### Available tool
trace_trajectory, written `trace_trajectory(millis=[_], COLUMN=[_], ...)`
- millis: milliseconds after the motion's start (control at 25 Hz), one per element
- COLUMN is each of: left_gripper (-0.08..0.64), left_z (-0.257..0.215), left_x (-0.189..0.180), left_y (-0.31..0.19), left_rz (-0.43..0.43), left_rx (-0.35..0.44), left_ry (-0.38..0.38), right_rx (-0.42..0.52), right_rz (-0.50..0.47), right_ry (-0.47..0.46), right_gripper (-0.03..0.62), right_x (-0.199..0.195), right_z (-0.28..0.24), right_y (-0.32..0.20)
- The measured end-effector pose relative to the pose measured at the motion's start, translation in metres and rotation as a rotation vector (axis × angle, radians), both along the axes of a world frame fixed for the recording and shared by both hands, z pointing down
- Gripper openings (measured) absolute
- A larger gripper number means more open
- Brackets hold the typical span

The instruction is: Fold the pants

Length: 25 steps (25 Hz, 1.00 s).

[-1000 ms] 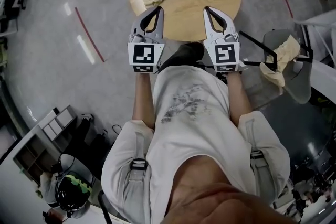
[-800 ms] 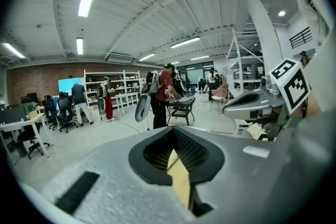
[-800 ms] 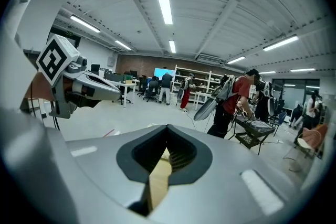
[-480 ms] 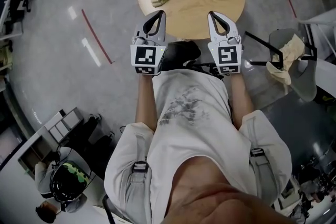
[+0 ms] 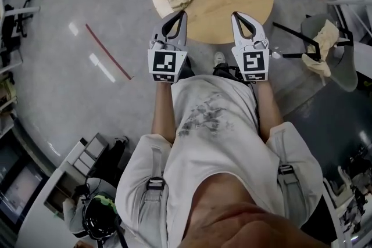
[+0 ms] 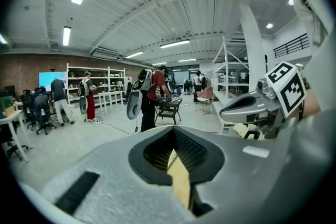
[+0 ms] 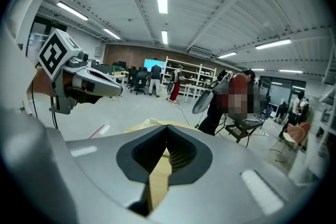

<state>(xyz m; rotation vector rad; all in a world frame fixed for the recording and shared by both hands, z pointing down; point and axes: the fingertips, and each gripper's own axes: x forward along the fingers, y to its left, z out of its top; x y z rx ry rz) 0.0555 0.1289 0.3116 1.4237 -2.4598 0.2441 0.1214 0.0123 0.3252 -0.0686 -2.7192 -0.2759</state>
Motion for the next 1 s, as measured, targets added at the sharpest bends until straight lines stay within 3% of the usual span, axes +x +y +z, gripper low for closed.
trace_trajectory(millis=[280,640,1000], left_gripper=[0.008,0.008,0.008], left_z=[0.023,0.041,0.063], left_x=[-0.037,-0.089,-0.118], left_y=[0.025,0.053,0.039], left_rz=[0.184,0.348,0.435], left_rx=[-0.013,-0.019,-0.058], left_ry=[0.025,0.016,0.029], right_rx=[0.012,0.032,0.003], right_rz=[0.154,0.264,0.303], right_ry=[0.04,0.083,0.11], right_gripper=[0.009,0.009,0.009], right_x=[-0.024,-0.058,-0.094], right_z=[0.022,0.04,0.057], right_y=[0.037,0.084,0.084])
